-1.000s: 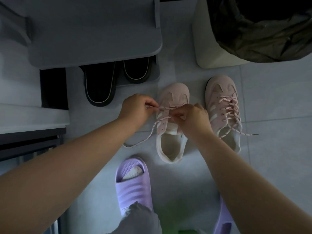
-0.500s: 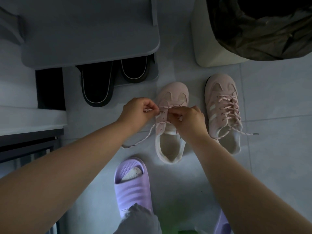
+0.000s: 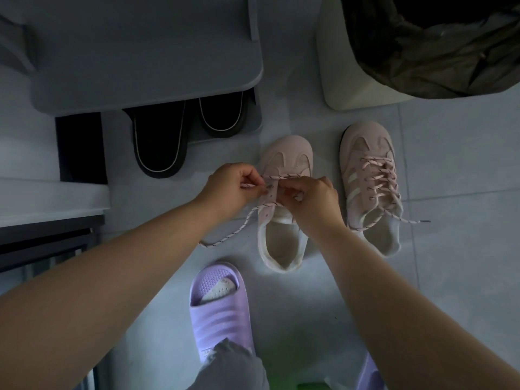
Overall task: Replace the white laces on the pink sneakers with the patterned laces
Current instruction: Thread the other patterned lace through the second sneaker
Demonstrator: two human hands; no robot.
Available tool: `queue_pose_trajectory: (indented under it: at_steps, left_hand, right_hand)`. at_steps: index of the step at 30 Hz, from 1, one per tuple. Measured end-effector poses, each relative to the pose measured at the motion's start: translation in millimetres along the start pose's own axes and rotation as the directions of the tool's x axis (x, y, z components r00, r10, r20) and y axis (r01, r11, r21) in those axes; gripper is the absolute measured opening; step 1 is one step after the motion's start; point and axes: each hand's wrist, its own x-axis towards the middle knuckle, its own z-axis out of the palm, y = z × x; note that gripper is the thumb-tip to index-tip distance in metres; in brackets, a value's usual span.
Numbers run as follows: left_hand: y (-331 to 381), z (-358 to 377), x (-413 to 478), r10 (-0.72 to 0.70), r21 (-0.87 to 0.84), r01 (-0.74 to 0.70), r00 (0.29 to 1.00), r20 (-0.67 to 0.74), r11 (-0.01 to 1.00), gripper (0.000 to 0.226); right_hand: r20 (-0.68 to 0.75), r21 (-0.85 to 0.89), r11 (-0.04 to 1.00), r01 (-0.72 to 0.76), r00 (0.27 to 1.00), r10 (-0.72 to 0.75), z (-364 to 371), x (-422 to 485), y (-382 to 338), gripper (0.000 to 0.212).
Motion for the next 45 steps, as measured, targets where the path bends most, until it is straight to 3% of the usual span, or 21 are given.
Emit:
queue_pose_trajectory:
  at_steps: [6, 10, 13, 17, 20, 25, 27, 30, 34, 38, 40, 41, 42, 43, 45]
  left_hand:
    - [-6.5, 1.0, -4.4, -0.054, -0.136, 0.054, 0.999, 0.000, 0.989, 0.023]
    - [-7.9, 3.7, -3.8, -0.054, -0.131, 0.053, 0.998, -0.007, 0.990, 0.023]
    - [-6.4, 4.8, -0.1, -0.041, -0.069, 0.040, 0.999, -0.009, 0.997, 0.023]
    - [-1.2, 4.3, 5.8, 0.034, 0.140, -0.029, 0.999, -0.037, 0.990, 0.006]
    - [5.7, 5.0, 8.5, 0.092, 0.256, -0.073, 0.994, -0.064, 0.964, 0.008]
    - [9.0, 10.8, 12.2, 0.256, 0.500, -0.204, 0.966, -0.037, 0.842, 0.015]
    - [8.4, 12.5, 11.8, 0.282, 0.489, -0.227, 0.958, -0.041, 0.842, 0.014]
    - [4.5, 12.7, 10.3, 0.232, 0.327, -0.191, 0.969, -0.090, 0.925, 0.012]
    - [0.4, 18.0, 1.7, 0.143, 0.230, -0.111, 0.981, -0.130, 0.967, 0.056]
    - [-5.3, 16.7, -5.6, 0.003, 0.260, 0.047, 0.982, -0.190, 0.964, 0.105]
    - [-7.1, 15.9, -4.2, -0.009, 0.303, 0.066, 0.983, -0.185, 0.951, 0.113]
    - [-6.6, 16.0, -3.3, -0.026, 0.296, 0.077, 0.984, -0.174, 0.952, 0.110]
    - [-6.9, 16.9, -2.3, -0.049, 0.255, 0.090, 0.985, -0.163, 0.963, 0.105]
    - [-6.4, 17.3, -1.9, -0.068, 0.191, 0.096, 0.986, -0.151, 0.977, 0.099]
    - [-5.6, 16.9, -1.2, -0.095, 0.070, 0.104, 0.987, -0.126, 0.992, 0.093]
  right_hand:
    - [-0.009, 0.028, 1.000, 0.002, 1.000, -0.001, -0.1, -1.4, -1.1, 0.024]
    - [0.001, 0.021, 1.000, 0.002, 1.000, -0.002, -0.4, -1.0, -1.0, 0.025]
    - [-0.004, 0.029, 1.000, -0.006, 1.000, 0.006, -0.2, -2.0, -0.7, 0.025]
    - [0.007, 0.026, 1.000, -0.004, 1.000, 0.004, 4.4, 0.6, 0.9, 0.025]
    - [0.020, 0.022, 0.999, -0.026, 0.999, 0.026, 8.2, 1.6, 0.6, 0.026]
    - [-0.022, 0.071, 0.997, -0.021, 1.000, 0.023, 13.7, 3.9, -0.6, 0.024]
    - [-0.023, 0.104, 0.993, -0.048, 0.998, 0.051, 12.9, 5.2, -2.1, 0.028]
    - [-0.014, 0.081, 0.993, -0.089, 0.996, 0.090, 14.0, 6.4, -1.8, 0.021]
    - [0.008, -0.014, 0.999, -0.044, 0.999, 0.044, 15.6, 4.5, 2.2, 0.020]
    - [0.114, 0.126, 0.991, -0.037, 0.993, 0.023, 3.0, 2.0, 7.2, 0.011]
    - [0.110, 0.219, 0.973, -0.067, 0.993, 0.044, -8.0, -0.3, 4.9, 0.018]
    - [0.080, 0.372, 0.922, -0.105, 0.993, 0.081, -16.1, -1.5, 3.2, 0.022]
    - [0.052, 0.585, 0.799, -0.137, 0.990, 0.132, -25.2, -1.8, 0.0, 0.023]
    - [0.049, 0.767, 0.623, -0.156, 0.982, 0.185, -34.6, -0.8, -2.4, 0.020]
    - [0.060, 0.958, 0.253, -0.134, 0.958, 0.279, -57.9, 1.9, -2.9, 0.017]
